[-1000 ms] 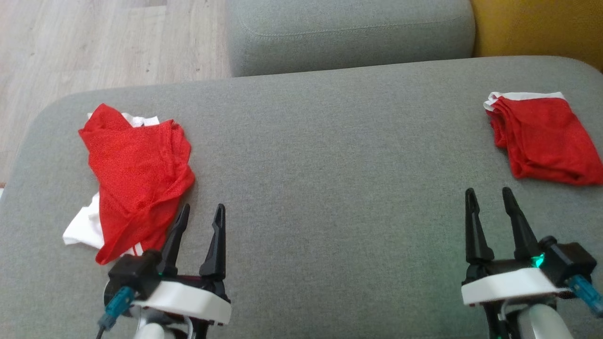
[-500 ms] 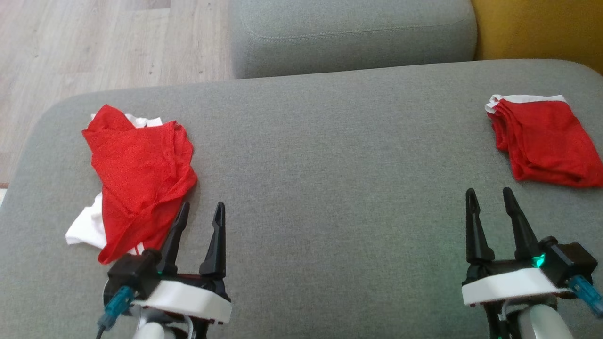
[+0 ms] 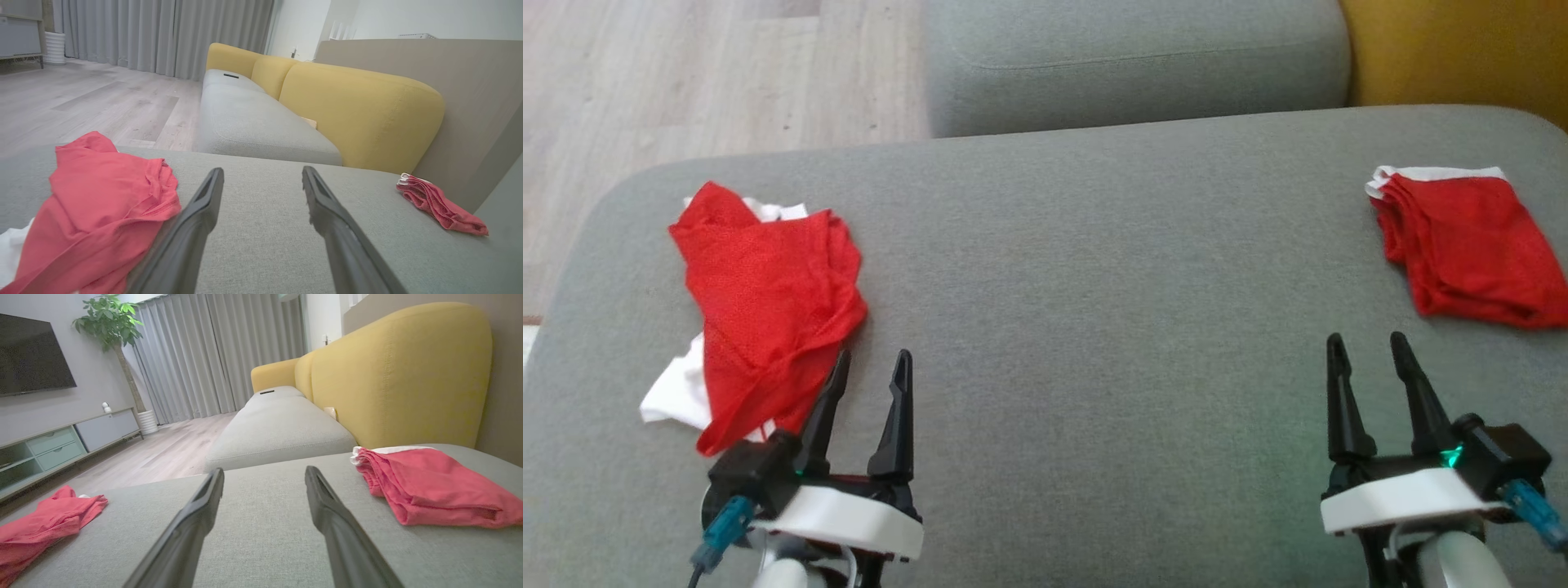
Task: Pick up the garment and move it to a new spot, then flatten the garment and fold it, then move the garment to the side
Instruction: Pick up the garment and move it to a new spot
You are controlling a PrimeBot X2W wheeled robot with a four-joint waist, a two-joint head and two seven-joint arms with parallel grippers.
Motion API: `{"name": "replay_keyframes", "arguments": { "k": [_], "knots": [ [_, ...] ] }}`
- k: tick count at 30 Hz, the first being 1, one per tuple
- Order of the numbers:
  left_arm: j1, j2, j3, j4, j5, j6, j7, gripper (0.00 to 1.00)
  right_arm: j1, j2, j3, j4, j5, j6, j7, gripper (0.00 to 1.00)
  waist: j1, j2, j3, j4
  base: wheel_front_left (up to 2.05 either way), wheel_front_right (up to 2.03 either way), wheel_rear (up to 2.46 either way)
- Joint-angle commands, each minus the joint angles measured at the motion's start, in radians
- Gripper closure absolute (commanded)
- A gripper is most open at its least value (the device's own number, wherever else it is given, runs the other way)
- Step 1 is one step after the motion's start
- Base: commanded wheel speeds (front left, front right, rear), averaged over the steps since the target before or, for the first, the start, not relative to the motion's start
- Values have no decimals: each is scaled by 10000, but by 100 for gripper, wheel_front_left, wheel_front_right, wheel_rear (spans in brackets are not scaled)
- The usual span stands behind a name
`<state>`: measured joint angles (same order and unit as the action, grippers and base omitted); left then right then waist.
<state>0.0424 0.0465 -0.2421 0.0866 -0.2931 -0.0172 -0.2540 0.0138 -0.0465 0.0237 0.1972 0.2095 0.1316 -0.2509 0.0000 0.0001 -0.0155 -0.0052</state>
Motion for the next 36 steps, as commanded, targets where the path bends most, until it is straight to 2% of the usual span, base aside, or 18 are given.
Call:
{"name": "replay_keyframes", "arguments": {
  "k": [1, 12, 23, 30, 36],
  "knots": [
    [-337, 37, 376, -336, 5, 52, -78, 0, -244, -38, 292, -274, -37, -9, -108, 0, 0, -1, -16, 133, 0, 0, 0],
    [-343, 37, 937, -231, 132, 175, -78, 0, -300, -38, 1114, -91, 126, -9, -108, 0, 0, -1, -74, 1432, 0, 0, 0],
    [-312, 37, 1567, -143, 333, 43, -78, 0, -317, -37, 1842, 81, 465, -9, -108, 0, 0, -1, -109, 2576, 0, 0, 0],
    [-303, 37, 1769, -117, 427, -43, -78, 0, -302, -37, 1890, 81, 550, -9, -109, 0, 0, -1, -42, 2860, 0, 0, 0],
    [-556, 37, 2045, -96, 558, -109, -78, 0, -434, -37, 1793, 93, 564, -9, -109, 0, 0, -1, 355, 2762, 0, 0, 0]
  ]
}}
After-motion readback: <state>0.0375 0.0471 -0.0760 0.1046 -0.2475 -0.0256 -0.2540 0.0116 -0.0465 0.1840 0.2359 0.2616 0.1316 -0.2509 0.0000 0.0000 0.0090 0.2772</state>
